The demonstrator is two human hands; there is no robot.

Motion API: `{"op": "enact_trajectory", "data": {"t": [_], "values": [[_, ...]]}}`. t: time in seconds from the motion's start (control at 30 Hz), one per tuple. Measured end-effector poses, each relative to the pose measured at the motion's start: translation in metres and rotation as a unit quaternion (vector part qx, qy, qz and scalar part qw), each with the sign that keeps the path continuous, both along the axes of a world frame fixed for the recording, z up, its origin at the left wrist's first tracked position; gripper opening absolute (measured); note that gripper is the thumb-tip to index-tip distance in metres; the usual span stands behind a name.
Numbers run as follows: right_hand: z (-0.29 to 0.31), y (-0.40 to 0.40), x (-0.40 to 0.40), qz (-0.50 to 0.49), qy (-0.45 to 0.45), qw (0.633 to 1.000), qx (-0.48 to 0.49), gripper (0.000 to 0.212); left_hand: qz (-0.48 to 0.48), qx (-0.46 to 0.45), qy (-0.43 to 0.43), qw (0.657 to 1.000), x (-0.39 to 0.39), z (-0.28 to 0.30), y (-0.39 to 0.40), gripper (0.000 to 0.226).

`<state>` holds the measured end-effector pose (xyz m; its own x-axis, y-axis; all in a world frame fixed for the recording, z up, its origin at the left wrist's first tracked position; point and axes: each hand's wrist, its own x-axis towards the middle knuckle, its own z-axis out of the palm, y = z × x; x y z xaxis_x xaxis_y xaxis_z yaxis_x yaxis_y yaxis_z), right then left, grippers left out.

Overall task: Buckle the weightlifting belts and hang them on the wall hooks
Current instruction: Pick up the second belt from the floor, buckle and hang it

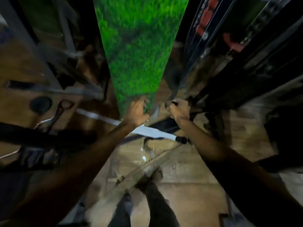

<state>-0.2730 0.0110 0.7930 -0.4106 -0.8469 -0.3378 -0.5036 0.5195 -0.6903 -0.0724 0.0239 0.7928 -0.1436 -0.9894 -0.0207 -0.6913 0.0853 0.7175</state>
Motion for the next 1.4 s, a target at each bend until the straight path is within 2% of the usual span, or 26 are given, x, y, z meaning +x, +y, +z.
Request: {"op": "enact_trajectory", "data": {"t": [0.07,0.2,0.4,0.53,0.73,0.93,1.13,1.4], "values": [[-0.026,0.033,0.02,-0.011,-0.022,0.999,0.036,0.03,-0.007,0.039,-0.009,0.999,0.01,-0.045,0.026,0.027],[-0.099,0.088,0.041,0.008,-0.074,0.992,0.106,0.018,-0.025,0.089,-0.016,0.996,0.022,-0.115,0.082,0.015],[-0.226,0.147,0.065,0.064,-0.095,0.976,0.183,0.017,0.008,0.152,-0.06,0.987,0.036,-0.237,0.157,0.019],[-0.316,0.181,0.071,0.056,-0.104,0.962,0.246,0.019,0.037,0.208,-0.088,0.973,0.04,-0.314,0.194,0.02],[-0.419,0.207,0.058,0.052,-0.095,0.963,0.247,0.015,0.052,0.269,-0.085,0.958,0.039,-0.411,0.238,0.021],[-0.516,0.205,0.048,0.074,-0.047,0.967,0.238,0.012,0.038,0.258,-0.087,0.961,0.029,-0.506,0.254,0.023],[-0.606,0.193,0.036,0.07,0.0,0.97,0.235,0.014,0.031,0.24,-0.074,0.967,0.019,-0.583,0.234,0.024],[-0.698,0.153,0.032,0.059,0.052,0.982,0.174,0.012,0.029,0.205,-0.089,0.974,0.02,-0.673,0.192,0.021]]}}
